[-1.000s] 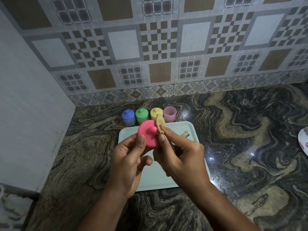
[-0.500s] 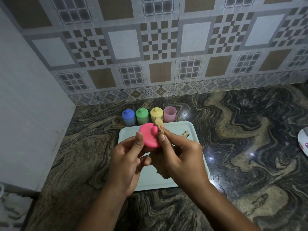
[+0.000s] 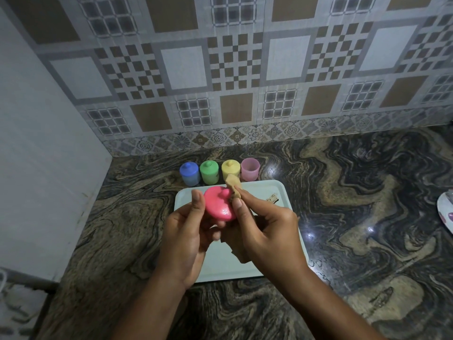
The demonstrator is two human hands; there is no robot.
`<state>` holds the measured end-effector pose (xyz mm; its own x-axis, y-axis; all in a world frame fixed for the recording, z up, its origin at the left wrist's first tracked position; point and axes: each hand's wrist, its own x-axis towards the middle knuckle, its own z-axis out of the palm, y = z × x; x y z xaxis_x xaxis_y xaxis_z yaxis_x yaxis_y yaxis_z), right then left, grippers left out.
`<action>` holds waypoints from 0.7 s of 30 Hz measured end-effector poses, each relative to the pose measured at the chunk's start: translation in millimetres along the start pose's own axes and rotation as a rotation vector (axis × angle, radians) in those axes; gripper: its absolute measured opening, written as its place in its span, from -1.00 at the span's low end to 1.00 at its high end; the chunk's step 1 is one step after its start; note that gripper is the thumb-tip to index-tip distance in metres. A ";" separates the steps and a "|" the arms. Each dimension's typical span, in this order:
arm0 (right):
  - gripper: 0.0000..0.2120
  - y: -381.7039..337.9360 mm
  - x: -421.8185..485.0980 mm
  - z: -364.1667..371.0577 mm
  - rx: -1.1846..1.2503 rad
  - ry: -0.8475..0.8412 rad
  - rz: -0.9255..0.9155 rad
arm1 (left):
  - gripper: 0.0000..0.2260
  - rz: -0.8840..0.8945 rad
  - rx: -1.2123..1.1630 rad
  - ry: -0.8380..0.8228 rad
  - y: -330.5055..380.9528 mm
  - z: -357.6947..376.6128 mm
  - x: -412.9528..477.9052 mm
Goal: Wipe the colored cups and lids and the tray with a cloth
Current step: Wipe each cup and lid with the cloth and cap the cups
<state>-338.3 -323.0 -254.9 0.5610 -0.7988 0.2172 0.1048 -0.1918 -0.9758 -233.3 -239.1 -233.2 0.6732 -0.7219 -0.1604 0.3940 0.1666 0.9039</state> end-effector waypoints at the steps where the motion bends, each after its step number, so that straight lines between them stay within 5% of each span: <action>1: -0.74 -0.5 0.2 -0.3 0.001 0.002 0.008 | -0.61 0.014 -0.016 -0.011 0.1 0.8 0.2; 5: -0.75 -0.8 -0.3 -0.2 -0.004 -0.006 -0.004 | -0.69 0.130 0.050 -0.127 -4.8 -3.2 -2.9; 9: -0.74 -2.3 0.6 0.0 -0.001 0.031 -0.041 | -0.82 0.037 -0.009 -0.089 0.1 -5.9 -4.0; 16: -0.74 2.3 -3.4 4.4 -0.034 -0.033 -0.071 | -0.61 0.007 -0.090 0.010 0.4 -0.8 -2.8; 21: -0.73 1.8 1.2 -1.0 -0.022 -0.004 -0.042 | -0.73 0.127 0.030 -0.131 -3.0 1.7 -9.6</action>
<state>-338.3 -324.9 -256.4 0.5600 -0.7874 0.2576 0.1101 -0.2374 -0.9652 -242.0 -233.8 -233.7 0.6281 -0.7781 0.0077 0.2903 0.2434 0.9255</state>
